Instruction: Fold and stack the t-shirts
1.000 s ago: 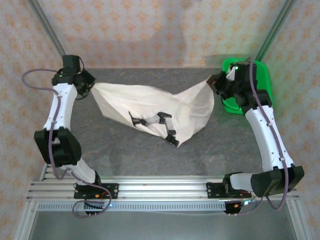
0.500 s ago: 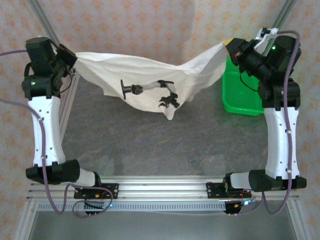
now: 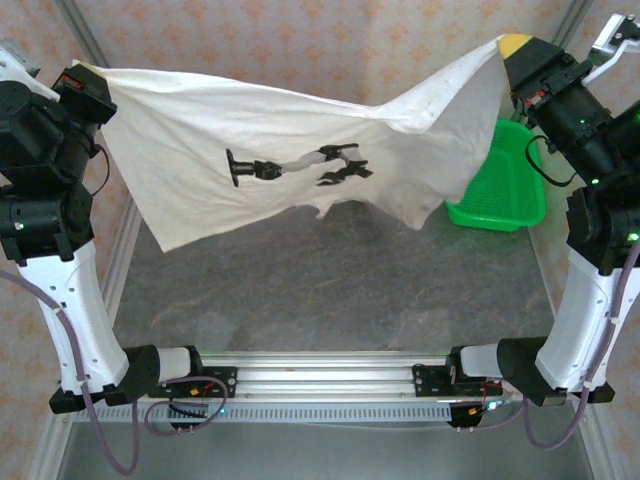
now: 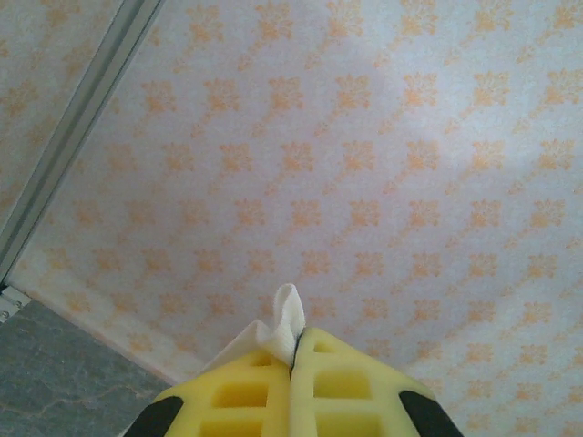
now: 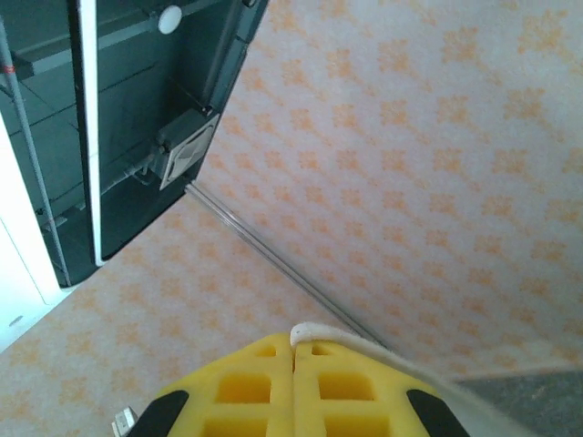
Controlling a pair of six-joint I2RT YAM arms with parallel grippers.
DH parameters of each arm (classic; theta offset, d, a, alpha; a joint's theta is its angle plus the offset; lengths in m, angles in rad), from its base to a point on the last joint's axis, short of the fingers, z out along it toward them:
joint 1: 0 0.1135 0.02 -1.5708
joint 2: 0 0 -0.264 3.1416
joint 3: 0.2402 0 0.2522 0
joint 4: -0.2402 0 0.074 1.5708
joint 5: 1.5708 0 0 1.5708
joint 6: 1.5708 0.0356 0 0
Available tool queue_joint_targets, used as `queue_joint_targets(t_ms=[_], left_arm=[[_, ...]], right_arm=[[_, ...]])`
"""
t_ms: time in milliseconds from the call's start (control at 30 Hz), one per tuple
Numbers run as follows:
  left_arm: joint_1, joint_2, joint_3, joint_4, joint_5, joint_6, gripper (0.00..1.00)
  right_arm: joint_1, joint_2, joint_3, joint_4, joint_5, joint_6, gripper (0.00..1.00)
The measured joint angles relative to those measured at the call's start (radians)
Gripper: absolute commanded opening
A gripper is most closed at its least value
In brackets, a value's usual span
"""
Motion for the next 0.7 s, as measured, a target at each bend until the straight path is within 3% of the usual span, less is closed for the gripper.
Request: queue_joint_targets(t_ms=[200, 367, 567, 700], left_arm=[[0.000, 0.055, -0.018, 0.021, 0.012, 0.001, 0.00], [0.000, 0.228, 0.044, 0.047, 0.056, 0.005, 0.00], [-0.001, 0.613, 0.398, 0.053, 0.121, -0.014, 0.00], [-0.001, 0.833, 0.624, 0.077, 0.164, -0.065, 0.00]], right_arm=[[-0.001, 0.073, 0.045, -0.030, -0.005, -0.014, 0.00], [-0.001, 0.285, 0.143, -0.032, -0.012, -0.025, 0.00], [-0.047, 0.648, 0.311, 0.001, -0.016, 0.011, 0.00], [-0.084, 0.785, 0.318, 0.100, -0.020, 0.079, 0.00]])
